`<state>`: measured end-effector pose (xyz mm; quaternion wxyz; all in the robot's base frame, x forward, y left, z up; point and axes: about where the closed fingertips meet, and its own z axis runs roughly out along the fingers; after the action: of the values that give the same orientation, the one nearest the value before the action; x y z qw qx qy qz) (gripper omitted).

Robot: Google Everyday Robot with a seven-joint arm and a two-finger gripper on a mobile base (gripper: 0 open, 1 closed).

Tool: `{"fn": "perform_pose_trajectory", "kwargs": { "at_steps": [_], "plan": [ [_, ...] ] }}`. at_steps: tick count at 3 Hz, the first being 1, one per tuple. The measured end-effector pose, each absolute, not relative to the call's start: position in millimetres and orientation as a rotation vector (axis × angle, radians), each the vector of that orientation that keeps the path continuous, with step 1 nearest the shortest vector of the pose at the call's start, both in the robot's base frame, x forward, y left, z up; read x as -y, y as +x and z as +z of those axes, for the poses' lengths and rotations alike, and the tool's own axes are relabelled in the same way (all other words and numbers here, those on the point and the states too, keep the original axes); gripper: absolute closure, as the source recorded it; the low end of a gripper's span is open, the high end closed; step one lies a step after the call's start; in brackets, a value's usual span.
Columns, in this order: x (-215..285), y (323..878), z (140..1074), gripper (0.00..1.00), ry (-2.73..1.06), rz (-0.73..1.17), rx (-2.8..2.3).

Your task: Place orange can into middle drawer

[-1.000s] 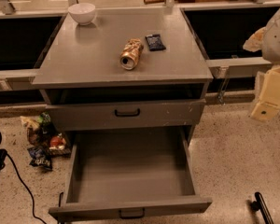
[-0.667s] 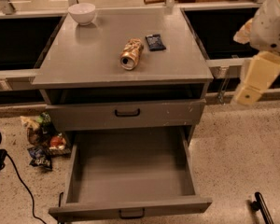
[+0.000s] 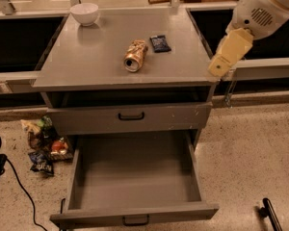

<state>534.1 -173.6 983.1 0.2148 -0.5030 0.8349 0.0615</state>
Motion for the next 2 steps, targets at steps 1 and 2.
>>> {"fn": "perform_pose_trajectory", "kwargs": {
  "at_steps": [1,2],
  "plan": [
    [172.8,535.1,983.3,0.0,-1.345,0.182,-2.343],
    [172.8,535.3,983.3,0.0,-1.344,0.182,-2.343]
  ]
}}
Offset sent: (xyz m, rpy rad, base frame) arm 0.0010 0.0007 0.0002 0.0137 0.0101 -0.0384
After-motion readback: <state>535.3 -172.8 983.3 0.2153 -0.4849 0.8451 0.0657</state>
